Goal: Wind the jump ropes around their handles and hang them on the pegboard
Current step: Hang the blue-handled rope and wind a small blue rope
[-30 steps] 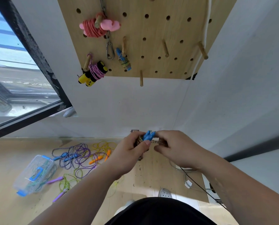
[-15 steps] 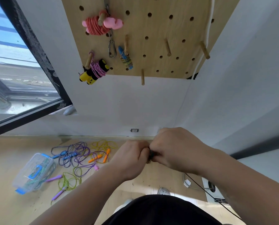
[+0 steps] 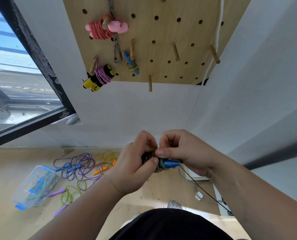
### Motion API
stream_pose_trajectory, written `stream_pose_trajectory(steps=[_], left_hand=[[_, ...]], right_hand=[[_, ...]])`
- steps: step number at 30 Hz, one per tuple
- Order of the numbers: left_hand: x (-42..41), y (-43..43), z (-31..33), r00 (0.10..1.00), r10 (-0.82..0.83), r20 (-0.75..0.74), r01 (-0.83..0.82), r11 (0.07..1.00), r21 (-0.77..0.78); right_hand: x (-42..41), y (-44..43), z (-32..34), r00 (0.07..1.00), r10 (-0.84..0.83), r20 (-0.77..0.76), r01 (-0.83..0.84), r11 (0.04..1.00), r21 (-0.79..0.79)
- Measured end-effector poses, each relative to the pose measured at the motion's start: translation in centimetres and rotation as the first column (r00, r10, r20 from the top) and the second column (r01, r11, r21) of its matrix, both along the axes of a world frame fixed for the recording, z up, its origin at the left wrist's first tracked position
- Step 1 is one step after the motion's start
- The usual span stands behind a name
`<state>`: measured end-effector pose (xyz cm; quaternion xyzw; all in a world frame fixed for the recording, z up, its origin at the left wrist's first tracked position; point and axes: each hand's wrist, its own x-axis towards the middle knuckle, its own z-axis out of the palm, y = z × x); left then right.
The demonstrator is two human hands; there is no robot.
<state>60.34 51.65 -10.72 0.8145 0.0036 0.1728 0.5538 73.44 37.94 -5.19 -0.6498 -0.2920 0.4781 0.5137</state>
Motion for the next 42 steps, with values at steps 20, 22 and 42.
stream_pose_trajectory(steps=[20,22,42], left_hand=[[0.4,-1.2,0.2,0.951,0.305,-0.050,-0.299,0.948,0.108],[0.5,-1.6,0.1,0.939,0.339,-0.057,-0.335,0.940,0.066],[2.1,-2.7,1.3,0.900,0.375,-0.221,-0.424,0.870,-0.251]], right_hand=[[-2.0,-2.0,-3.2,0.705,-0.521,0.481,0.418,0.853,0.312],[-2.2,-2.0,-3.1,0.589,-0.515,0.623,0.398,0.856,0.331],[-0.5,-2.1,-3.5,0.538,-0.360,0.762,0.196,0.933,0.302]])
